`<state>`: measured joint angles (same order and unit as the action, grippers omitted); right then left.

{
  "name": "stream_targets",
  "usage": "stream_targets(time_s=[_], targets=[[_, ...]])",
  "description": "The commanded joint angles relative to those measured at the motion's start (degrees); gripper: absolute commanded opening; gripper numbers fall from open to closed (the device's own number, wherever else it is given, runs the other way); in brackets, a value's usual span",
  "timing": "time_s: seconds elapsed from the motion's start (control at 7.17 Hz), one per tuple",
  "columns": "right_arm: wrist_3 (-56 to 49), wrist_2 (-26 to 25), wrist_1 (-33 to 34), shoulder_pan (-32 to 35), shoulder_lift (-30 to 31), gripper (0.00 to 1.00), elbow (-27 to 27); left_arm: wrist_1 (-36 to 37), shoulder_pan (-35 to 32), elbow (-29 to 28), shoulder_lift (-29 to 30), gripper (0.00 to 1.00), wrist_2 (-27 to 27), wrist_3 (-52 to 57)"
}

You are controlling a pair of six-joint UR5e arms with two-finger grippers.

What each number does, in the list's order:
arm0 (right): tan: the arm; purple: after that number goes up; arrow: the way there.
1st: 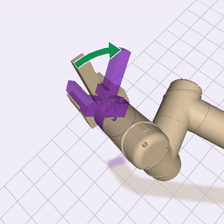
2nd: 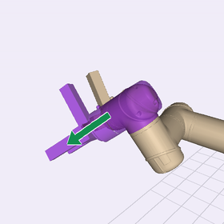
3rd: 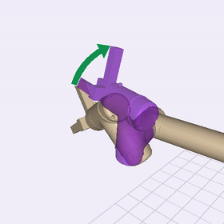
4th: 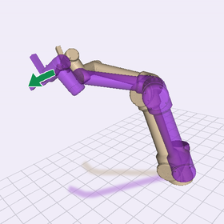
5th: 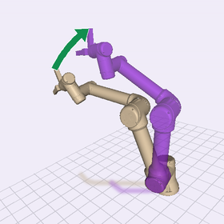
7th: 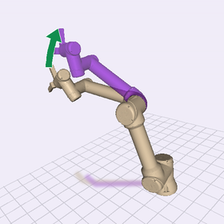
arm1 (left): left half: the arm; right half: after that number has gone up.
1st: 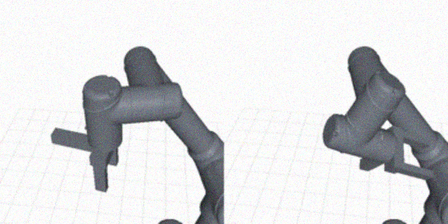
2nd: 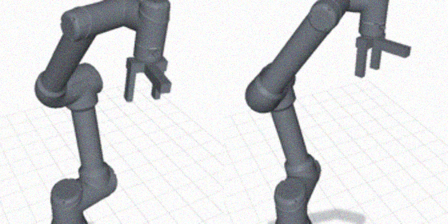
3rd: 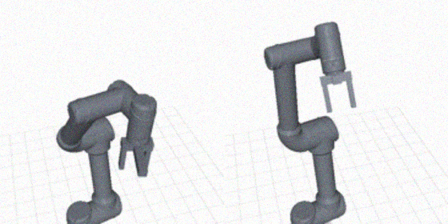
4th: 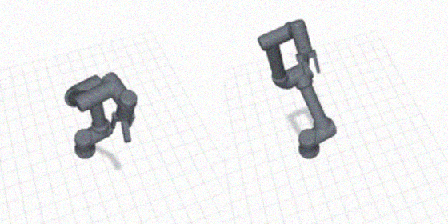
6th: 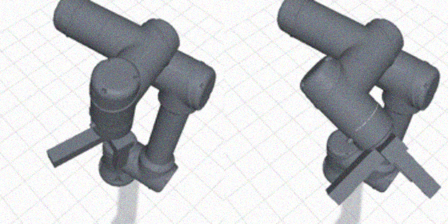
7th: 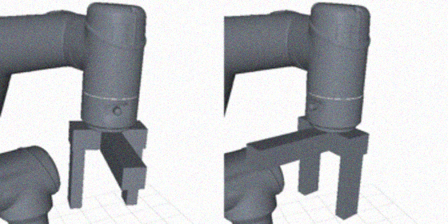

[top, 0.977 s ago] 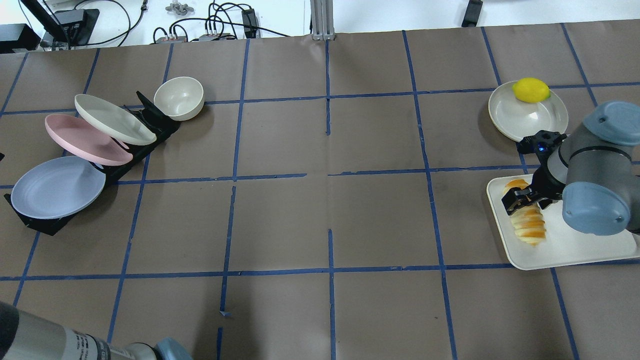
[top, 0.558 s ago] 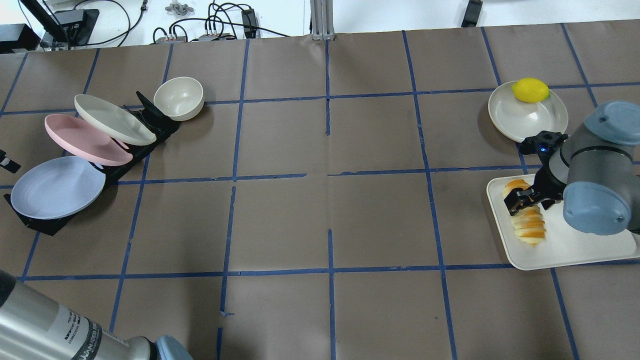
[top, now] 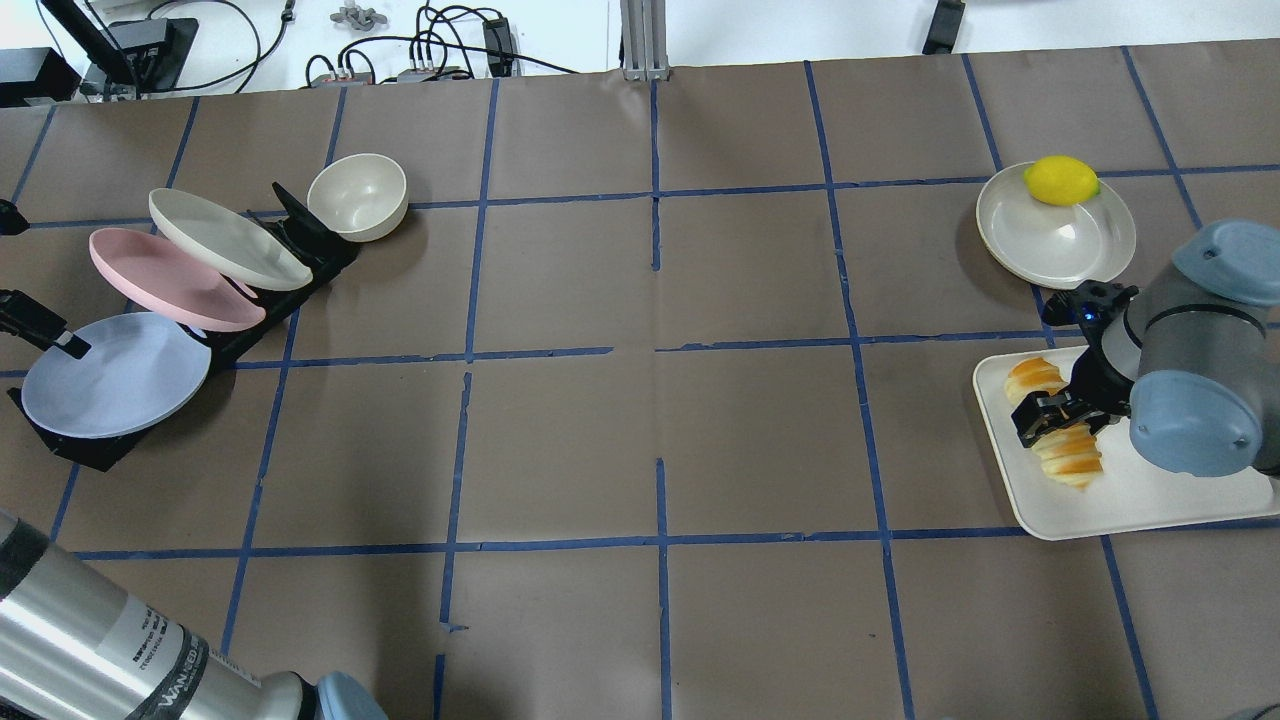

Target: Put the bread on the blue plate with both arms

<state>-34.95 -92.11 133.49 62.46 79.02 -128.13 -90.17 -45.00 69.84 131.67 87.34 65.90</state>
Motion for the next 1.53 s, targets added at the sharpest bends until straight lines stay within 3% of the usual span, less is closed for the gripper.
stream_targets(time_s=[0.0,0.14,0.7,0.84,1.12,1.4], targets=[[0.76,0.27,0.01,-0.05,-0.01,0.60,-0.37,-0.53,-0.09,-0.05,-0.10,0.30,0.11,0.02],[1.37,-0.43,-0.42,-0.05,0.00,0.08,-0.28,-0.62,-0.09,0.30,0.16,0.13,0.03,-0.16],[1.29,-0.52,-0.95,0.03,2.53,0.05,1.21,-1.06,-0.09,-0.31,-0.36,0.05,-0.24,0.10],[1.12,-0.52,-2.17,0.03,3.50,0.04,2.69,-4.54,-0.09,-1.19,-1.58,0.05,-0.07,-0.16],[1.29,-0.61,-10.04,0.03,4.47,0.04,9.17,-6.94,0.00,0.20,-6.75,0.05,0.02,-0.07],[1.29,-0.61,-22.52,0.21,7.02,0.04,18.57,-12.81,-0.09,0.21,-12.20,0.05,0.03,-0.25]])
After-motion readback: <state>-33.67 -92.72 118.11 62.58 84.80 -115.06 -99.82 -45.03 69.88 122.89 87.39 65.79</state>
